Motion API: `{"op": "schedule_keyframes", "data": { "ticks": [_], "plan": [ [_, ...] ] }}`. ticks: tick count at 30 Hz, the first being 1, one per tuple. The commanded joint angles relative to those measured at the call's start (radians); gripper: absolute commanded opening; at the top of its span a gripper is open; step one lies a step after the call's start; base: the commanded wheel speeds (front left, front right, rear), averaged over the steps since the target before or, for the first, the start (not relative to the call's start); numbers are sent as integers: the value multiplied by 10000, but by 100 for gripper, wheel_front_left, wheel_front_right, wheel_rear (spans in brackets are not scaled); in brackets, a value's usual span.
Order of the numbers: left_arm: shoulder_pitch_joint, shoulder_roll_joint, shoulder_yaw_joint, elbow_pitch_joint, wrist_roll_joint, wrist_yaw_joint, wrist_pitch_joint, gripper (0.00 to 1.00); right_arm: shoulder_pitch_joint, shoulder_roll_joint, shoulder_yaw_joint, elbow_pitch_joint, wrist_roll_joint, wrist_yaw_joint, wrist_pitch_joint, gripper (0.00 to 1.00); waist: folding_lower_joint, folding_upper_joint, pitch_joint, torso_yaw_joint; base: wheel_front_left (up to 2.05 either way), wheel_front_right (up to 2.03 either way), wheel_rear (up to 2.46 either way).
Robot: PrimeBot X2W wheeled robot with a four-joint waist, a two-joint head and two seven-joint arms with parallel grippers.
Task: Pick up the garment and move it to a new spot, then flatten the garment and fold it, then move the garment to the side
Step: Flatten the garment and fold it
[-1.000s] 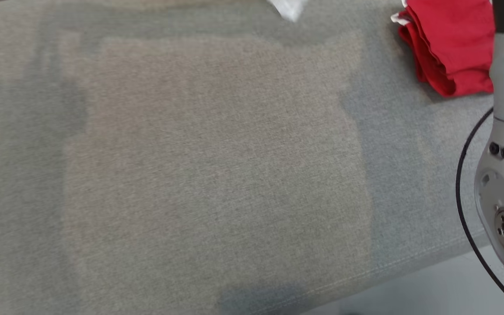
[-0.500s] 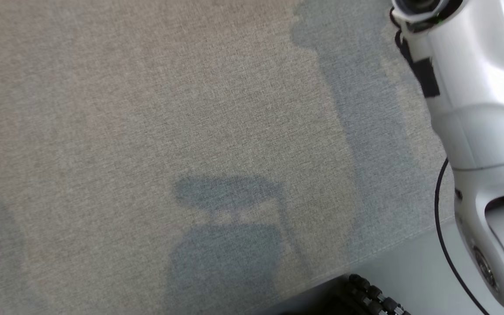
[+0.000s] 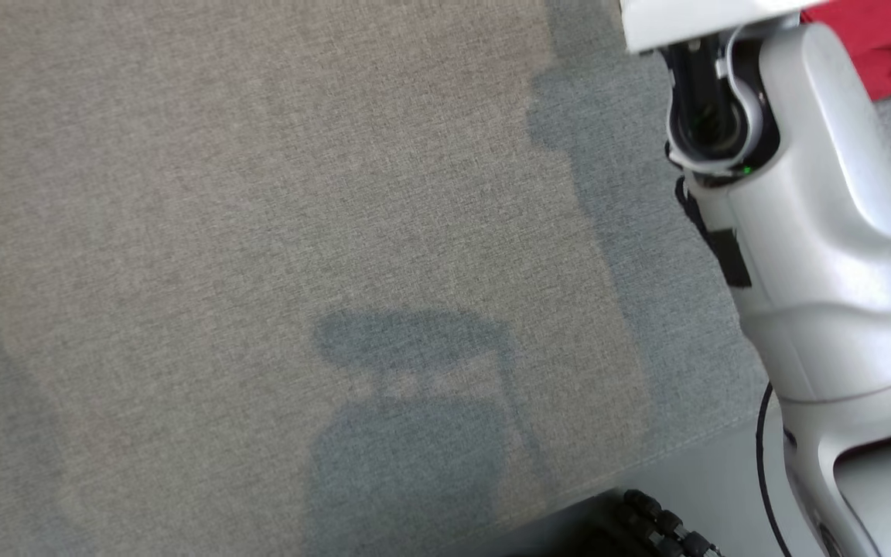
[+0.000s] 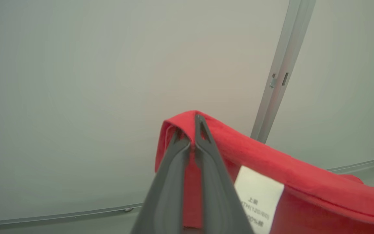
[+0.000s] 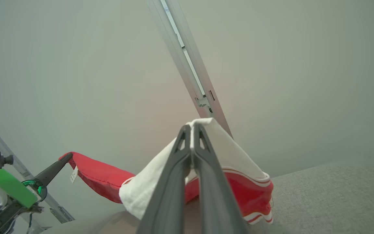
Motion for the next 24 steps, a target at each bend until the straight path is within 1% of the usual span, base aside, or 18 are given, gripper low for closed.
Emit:
{"op": "schedule_keyframes", "data": {
  "ticks": [1,5,7,11,17,22,24],
  "plan": [
    [252,56,31,-77,-125,-40,-74,0,327,-47,30,-164,-85,4,-31,0,-1,0,-284,177,0,0,0],
    [970,180,-19,-364,-628,-73,-195,0,1267,-262,147,-754,-225,4,-31,0,-1,0,-754,338,0,0,0],
    [1841,181,-191,-976,-1187,-78,-313,0,2215,-499,207,-1231,-345,4,-32,0,-1,0,-1217,516,0,0,0],
    [3528,175,-395,-2004,-1854,-81,-485,0,3791,-724,-78,-1891,-564,4,-32,0,-1,0,-1925,859,0,0,0],
    [6689,-195,-324,-3681,-2519,-67,-633,0,6352,-735,-726,-2659,-499,4,-32,0,-1,0,-2949,1351,0,0,0],
    [9120,-621,-65,-5004,-2570,286,-650,0,8055,-667,-1174,-3015,-404,4,-32,0,-1,0,-3531,1564,0,0,0],
    [9943,-856,295,-5578,-2596,470,-654,0,8574,-656,-1314,-3052,-521,4,-32,0,-1,0,-3708,1584,0,0,0]
  ]
}}
